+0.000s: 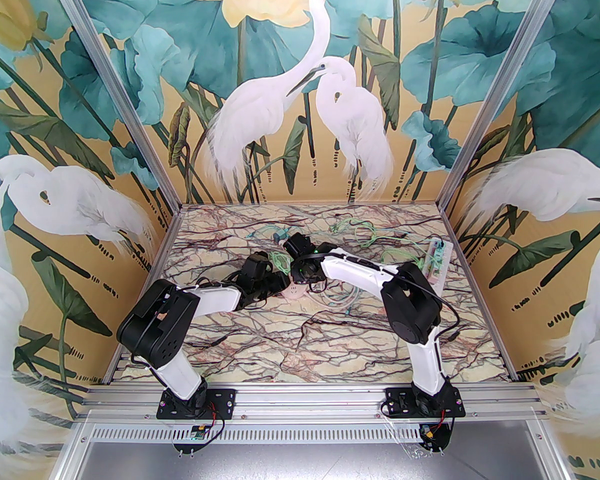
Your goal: Pull the plug off the socket
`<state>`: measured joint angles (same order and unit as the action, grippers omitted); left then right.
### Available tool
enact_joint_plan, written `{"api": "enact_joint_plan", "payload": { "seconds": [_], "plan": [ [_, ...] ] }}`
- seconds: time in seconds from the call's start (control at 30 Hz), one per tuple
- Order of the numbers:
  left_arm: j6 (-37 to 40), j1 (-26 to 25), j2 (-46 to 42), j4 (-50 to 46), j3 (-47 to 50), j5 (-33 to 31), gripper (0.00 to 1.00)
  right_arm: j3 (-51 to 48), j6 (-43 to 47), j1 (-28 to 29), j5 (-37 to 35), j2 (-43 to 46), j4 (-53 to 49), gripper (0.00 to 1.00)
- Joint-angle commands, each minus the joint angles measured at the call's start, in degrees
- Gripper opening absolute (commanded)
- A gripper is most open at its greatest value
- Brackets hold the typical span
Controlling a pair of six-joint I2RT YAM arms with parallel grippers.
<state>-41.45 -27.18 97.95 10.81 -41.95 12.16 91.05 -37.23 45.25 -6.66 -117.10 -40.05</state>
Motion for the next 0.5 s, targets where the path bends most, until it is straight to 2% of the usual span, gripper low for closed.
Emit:
{"api": "enact_joint_plan", "payload": {
  "seconds": [0.0, 0.17, 0.33, 0.4, 0.47],
  "plan": [
    [-0.83, -1.96, 2.94, 1.56, 0.75, 9.99, 0.53, 2.66, 0.14, 1.42, 4.54, -0.94, 3.57, 0.28],
    [-0.17, -2.00, 1.69, -0.37, 0.99, 9.23, 0.54, 3.10, 0.12, 1.42, 4.59, -1.64, 3.38, 0.28],
    [0.06, -2.15, 0.47, -1.21, 1.79, 9.15, 0.59, 4.49, 0.71, 1.70, 4.17, -2.40, 2.32, 0.28],
    [0.22, -2.52, 1.12, -3.26, 1.09, 7.66, 0.55, 5.35, 1.09, 1.95, 3.87, -2.76, 1.46, 0.28],
    [0.27, -3.41, 1.73, -7.74, -0.12, 3.34, 0.46, 6.36, 1.45, 2.25, 3.62, -3.28, 0.48, 0.28]
  ]
}}
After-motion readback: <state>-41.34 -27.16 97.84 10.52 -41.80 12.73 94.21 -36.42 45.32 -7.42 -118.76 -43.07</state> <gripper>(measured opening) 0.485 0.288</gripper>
